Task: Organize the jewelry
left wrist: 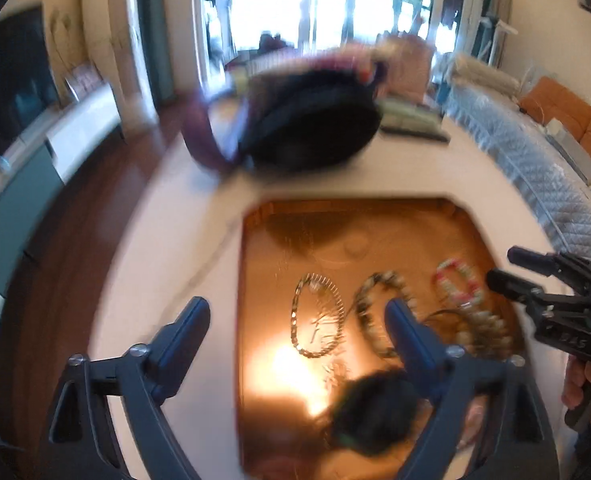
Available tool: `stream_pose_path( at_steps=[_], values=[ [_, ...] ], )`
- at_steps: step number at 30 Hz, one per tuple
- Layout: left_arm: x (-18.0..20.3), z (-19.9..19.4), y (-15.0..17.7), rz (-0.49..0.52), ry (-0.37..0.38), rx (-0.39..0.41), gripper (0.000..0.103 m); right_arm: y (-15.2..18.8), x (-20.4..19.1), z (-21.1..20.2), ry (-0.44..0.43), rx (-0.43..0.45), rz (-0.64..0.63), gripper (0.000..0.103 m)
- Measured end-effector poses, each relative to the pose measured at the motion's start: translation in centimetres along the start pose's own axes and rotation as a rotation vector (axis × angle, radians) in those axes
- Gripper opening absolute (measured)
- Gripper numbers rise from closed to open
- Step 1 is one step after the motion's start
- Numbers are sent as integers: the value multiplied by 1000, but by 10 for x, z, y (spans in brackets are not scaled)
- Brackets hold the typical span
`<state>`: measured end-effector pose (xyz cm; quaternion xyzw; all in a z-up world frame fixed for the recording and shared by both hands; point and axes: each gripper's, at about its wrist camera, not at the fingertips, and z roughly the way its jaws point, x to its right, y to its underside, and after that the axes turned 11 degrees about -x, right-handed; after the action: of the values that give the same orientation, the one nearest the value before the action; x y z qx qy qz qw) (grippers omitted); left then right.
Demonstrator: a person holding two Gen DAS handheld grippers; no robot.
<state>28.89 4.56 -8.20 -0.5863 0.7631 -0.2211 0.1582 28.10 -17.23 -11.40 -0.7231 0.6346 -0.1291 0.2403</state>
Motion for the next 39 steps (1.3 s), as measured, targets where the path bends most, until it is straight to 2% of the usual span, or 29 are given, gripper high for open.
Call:
stream_pose_path(
  at_steps=[2,3,5,7,10,12,14,19,25,29,39],
  values=[
    [12,-40,4,4,-20,70,91,6,-6,-28,-15,36,28,57],
    [20,-63,8,-11,-27,110,95,9,-10,-41,-20,50,38,59],
    [32,-99,15,-53,-57,149,102,15,-20,-67,-44,76,44,64],
    [47,-129,28,-102,-113,179,103,27,-35,-101,-61,115,26,67],
    [72,-162,58,-119,-178,222,103,51,-58,-145,-30,168,-10,75],
    [87,-177,79,-128,-172,230,103,68,-71,-167,5,192,-14,84],
    [95,-189,95,-146,-171,214,103,85,-82,-182,40,202,-18,88],
    [116,-206,122,-95,-141,178,103,126,-89,-205,7,188,15,91],
    [130,-215,149,-102,-159,133,103,158,-88,-208,-6,169,57,93],
    [131,-218,158,-115,-178,122,103,165,-89,-207,-1,160,64,95],
    [125,-208,162,-131,-163,73,103,168,-94,-201,32,109,71,95]
  ],
)
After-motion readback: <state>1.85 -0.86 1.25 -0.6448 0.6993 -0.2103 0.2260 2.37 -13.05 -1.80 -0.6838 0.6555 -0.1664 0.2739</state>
